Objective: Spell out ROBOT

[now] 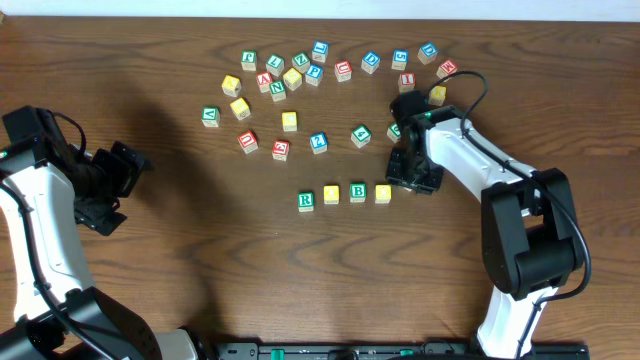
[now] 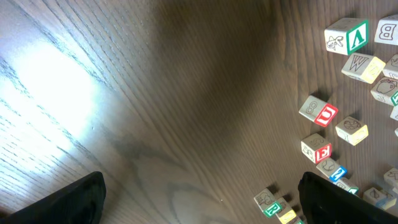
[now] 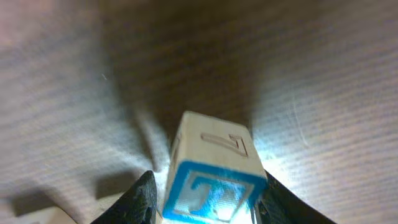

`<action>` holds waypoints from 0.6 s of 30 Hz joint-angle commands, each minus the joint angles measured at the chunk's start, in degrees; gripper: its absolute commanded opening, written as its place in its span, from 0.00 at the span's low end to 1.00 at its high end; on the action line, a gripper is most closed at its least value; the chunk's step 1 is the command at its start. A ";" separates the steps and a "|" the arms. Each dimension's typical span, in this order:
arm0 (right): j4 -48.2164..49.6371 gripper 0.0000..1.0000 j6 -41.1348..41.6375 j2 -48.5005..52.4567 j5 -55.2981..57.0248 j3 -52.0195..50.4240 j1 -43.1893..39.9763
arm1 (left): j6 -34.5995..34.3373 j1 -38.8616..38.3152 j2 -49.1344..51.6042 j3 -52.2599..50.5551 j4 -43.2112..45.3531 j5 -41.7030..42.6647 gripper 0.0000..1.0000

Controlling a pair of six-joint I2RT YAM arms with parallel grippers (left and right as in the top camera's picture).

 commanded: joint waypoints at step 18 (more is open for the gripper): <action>2.38 0.29 -0.81 0.70 3.87 -1.09 -0.68 | 1.01 0.04 -0.20 -0.57 -0.22 -0.44 0.98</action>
